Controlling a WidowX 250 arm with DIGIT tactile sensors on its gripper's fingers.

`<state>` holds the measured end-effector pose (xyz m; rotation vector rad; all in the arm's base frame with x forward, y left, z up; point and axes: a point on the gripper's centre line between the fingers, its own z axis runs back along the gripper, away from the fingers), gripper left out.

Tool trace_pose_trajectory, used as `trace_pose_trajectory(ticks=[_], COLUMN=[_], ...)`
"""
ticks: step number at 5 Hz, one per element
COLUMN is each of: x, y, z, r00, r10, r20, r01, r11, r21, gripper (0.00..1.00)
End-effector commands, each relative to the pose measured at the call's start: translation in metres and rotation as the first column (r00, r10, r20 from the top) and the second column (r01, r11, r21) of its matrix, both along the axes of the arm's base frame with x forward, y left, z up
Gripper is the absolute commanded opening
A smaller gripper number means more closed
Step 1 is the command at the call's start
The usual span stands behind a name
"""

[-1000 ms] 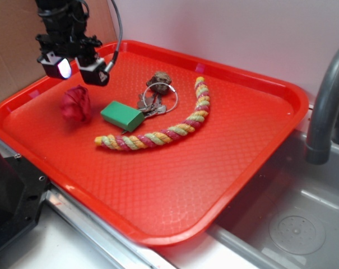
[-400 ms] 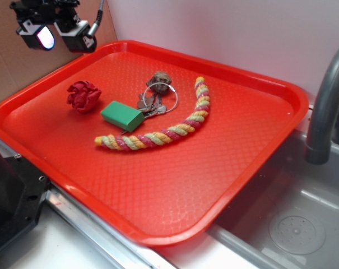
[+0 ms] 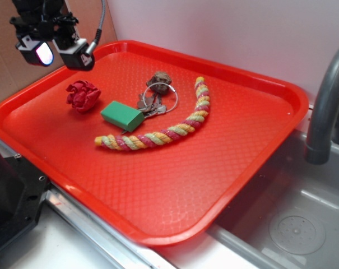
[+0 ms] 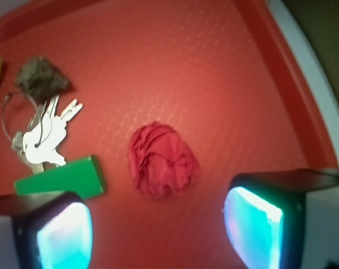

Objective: Grab the red paper.

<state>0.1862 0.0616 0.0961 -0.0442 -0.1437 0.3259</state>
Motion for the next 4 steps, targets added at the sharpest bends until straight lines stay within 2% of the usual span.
trace_pose_trajectory(ticks=[1,4], x=[0.016,0.029], y=[-0.006,0.014], z=[-0.005,-0.044], r00=[0.997,0.998], r10=[-0.076,-0.034], r20=[0.024,-0.046], r01=[0.076,0.037], r11=[0.997,0.997], r21=[0.011,0.073], gripper=[1.00,1.00])
